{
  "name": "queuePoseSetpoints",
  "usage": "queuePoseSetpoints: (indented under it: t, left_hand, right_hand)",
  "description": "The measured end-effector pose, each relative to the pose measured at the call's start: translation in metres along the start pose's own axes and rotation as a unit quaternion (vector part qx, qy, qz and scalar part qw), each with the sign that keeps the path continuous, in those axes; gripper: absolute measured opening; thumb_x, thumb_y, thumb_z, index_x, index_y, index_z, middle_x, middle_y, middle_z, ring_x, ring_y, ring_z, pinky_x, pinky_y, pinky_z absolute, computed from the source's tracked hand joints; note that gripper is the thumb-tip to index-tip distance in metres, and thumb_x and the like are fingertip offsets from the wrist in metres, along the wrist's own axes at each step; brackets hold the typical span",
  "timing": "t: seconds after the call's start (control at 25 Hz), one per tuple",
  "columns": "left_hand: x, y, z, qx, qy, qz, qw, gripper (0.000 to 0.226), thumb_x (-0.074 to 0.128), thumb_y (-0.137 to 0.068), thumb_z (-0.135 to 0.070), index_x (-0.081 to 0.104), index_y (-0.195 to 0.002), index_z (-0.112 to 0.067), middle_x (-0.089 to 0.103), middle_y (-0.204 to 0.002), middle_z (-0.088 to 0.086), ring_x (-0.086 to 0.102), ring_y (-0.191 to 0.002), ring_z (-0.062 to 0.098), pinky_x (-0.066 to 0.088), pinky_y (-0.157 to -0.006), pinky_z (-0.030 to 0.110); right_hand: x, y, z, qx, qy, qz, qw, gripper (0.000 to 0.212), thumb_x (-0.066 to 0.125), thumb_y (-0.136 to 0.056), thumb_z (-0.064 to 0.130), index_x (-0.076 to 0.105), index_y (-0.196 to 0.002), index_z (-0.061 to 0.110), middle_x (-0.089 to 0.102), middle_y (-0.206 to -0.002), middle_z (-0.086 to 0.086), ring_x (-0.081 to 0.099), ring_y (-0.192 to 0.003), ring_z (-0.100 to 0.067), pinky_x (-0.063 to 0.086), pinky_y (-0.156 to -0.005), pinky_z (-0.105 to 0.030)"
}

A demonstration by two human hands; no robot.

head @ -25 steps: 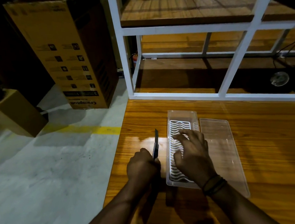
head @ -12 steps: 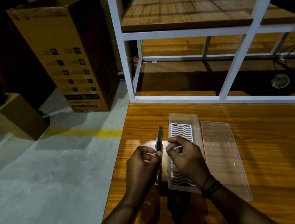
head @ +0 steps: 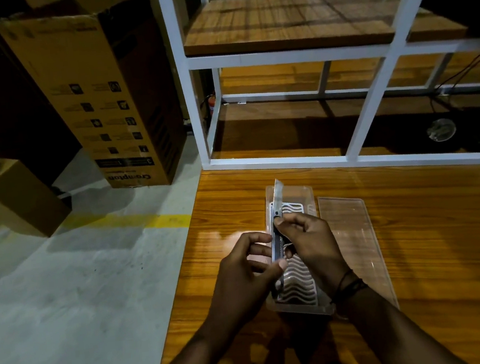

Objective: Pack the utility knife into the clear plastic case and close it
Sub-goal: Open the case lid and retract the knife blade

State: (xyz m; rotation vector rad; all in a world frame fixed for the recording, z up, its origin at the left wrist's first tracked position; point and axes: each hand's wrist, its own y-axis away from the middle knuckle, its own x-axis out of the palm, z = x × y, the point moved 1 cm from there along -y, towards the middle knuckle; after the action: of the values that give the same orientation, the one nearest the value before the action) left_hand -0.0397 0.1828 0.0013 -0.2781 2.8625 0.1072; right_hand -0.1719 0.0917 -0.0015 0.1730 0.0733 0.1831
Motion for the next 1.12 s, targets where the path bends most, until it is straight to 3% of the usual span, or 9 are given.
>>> queuePoseSetpoints:
  t: [0.16, 0.28, 0.48, 0.68, 0.8, 0.96, 1.12]
  left_hand:
    - [-0.006, 0.005, -0.003, 0.045, -0.034, 0.096, 0.994, 0.082, 0.094, -0.072, -0.02, 0.054, -0.14, -0.043, 0.068, -0.119, -0.02, 0.076, -0.089, 0.01, 0.066, -0.072, 0.027]
    - [-0.006, 0.01, -0.003, 0.073, -0.049, 0.115, 0.989, 0.097, 0.095, -0.068, -0.012, 0.048, -0.147, -0.045, 0.061, -0.135, -0.018, 0.075, -0.095, 0.008, 0.063, -0.078, 0.019]
    - [-0.002, 0.01, -0.004, 0.09, -0.048, 0.107, 0.989, 0.098, 0.093, -0.069, -0.009, 0.045, -0.14, -0.055, 0.058, -0.134, -0.024, 0.074, -0.094, 0.006, 0.062, -0.077, 0.016]
    - [0.0, 0.011, -0.002, 0.094, -0.031, 0.098, 0.99, 0.095, 0.093, -0.069, -0.007, 0.049, -0.141, -0.051, 0.061, -0.134, -0.02, 0.075, -0.095, 0.012, 0.064, -0.078, 0.022]
    - [0.0, 0.008, 0.002, 0.101, -0.034, 0.097, 0.99, 0.094, 0.093, -0.07, -0.007, 0.05, -0.143, -0.048, 0.062, -0.134, -0.019, 0.075, -0.096, 0.013, 0.065, -0.081, 0.025]
    - [-0.001, 0.006, 0.003, 0.099, -0.035, 0.09, 0.99, 0.092, 0.093, -0.07, -0.009, 0.05, -0.142, -0.048, 0.064, -0.134, -0.017, 0.075, -0.096, 0.011, 0.065, -0.082, 0.027]
    - [0.0, 0.004, 0.001, 0.104, -0.032, 0.082, 0.991, 0.09, 0.093, -0.07, -0.011, 0.051, -0.141, -0.048, 0.064, -0.134, -0.017, 0.075, -0.097, 0.007, 0.064, -0.082, 0.024]
  right_hand:
    - [-0.011, -0.003, 0.004, -0.009, -0.01, -0.021, 1.0, 0.023, 0.063, -0.095, 0.019, 0.071, -0.112, 0.006, 0.076, -0.095, -0.01, 0.067, -0.072, -0.015, 0.05, -0.051, -0.025]
    - [-0.014, -0.003, 0.007, -0.03, 0.004, -0.019, 0.999, 0.022, 0.061, -0.096, 0.019, 0.073, -0.112, 0.01, 0.077, -0.098, -0.009, 0.07, -0.078, -0.016, 0.053, -0.054, -0.023]
    - [-0.015, 0.002, 0.012, -0.061, 0.017, -0.018, 0.998, 0.019, 0.062, -0.096, 0.017, 0.071, -0.112, 0.012, 0.077, -0.098, -0.007, 0.073, -0.078, -0.008, 0.057, -0.06, -0.021]
    - [-0.019, 0.007, 0.011, -0.08, 0.015, -0.006, 0.997, 0.024, 0.06, -0.097, 0.015, 0.068, -0.119, 0.013, 0.077, -0.1, -0.006, 0.075, -0.086, -0.017, 0.062, -0.067, -0.031]
    - [-0.02, 0.009, 0.009, -0.087, 0.012, -0.002, 0.996, 0.024, 0.059, -0.097, 0.01, 0.067, -0.119, 0.014, 0.076, -0.097, -0.008, 0.076, -0.084, -0.013, 0.06, -0.063, -0.026]
    - [-0.018, 0.011, 0.003, -0.09, 0.04, -0.007, 0.995, 0.034, 0.062, -0.095, 0.014, 0.062, -0.129, 0.01, 0.076, -0.099, -0.009, 0.074, -0.092, -0.019, 0.062, -0.078, -0.044]
    - [-0.019, 0.015, -0.001, -0.082, 0.037, -0.012, 0.996, 0.034, 0.065, -0.093, 0.017, 0.063, -0.127, 0.017, 0.076, -0.104, -0.005, 0.072, -0.1, -0.017, 0.059, -0.09, -0.048]
